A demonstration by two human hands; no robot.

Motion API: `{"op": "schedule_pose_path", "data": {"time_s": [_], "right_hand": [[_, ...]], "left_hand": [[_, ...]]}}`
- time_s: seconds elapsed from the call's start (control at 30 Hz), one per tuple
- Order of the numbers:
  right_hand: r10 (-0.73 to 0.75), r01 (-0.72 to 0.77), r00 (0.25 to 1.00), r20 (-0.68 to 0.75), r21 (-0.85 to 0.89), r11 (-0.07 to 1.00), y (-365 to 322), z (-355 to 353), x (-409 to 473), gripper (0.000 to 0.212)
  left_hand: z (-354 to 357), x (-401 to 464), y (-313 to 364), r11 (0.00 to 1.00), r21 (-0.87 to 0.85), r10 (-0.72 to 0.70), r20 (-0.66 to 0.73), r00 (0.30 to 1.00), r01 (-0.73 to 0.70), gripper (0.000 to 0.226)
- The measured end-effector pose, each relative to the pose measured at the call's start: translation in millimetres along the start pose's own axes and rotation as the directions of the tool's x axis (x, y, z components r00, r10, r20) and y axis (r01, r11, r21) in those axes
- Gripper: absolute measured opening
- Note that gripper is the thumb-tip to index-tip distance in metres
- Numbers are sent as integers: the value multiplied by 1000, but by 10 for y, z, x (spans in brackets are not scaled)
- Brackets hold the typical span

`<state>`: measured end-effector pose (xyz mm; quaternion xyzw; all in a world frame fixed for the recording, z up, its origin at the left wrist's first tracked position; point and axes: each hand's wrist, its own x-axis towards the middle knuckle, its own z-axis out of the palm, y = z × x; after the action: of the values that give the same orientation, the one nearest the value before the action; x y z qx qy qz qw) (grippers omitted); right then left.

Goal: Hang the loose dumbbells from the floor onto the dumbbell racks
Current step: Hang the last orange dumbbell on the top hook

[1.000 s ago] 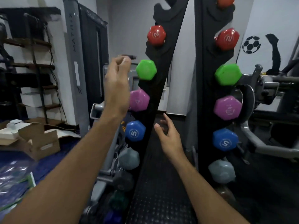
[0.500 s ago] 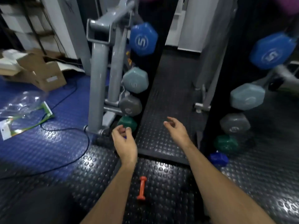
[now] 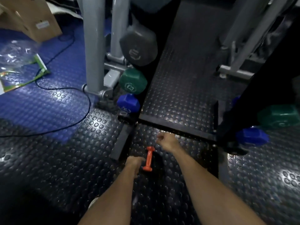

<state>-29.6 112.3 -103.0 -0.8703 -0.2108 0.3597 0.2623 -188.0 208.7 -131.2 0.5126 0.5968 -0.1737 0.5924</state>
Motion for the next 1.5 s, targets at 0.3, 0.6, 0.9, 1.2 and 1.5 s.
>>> {"op": "schedule_pose_path", "data": {"time_s": [0.3, 0.6, 0.9, 1.2, 1.5], "right_hand": [[-2, 9, 990, 143, -50, 999, 278, 615, 344, 37], [10, -4, 999, 44, -122, 993, 527, 693, 410, 33], [4, 21, 992, -127, 193, 981, 580, 417, 370, 19], [3, 199, 937, -350, 540, 818, 72, -544, -124, 11], [-134, 489, 780, -612, 461, 740, -823, -1796, -880, 11]], "left_hand": [[271, 414, -82, 954, -187, -188, 231, 955, 233, 27], [322, 489, -97, 957, -276, -68, 68, 995, 84, 22], [333, 453, -35, 970, -203, 142, 21, 990, -135, 33], [-42, -169, 876, 889, -189, 440, 101, 892, -417, 35], [-442, -1828, 1927, 630, -40, 717, 411, 562, -775, 31]]}}
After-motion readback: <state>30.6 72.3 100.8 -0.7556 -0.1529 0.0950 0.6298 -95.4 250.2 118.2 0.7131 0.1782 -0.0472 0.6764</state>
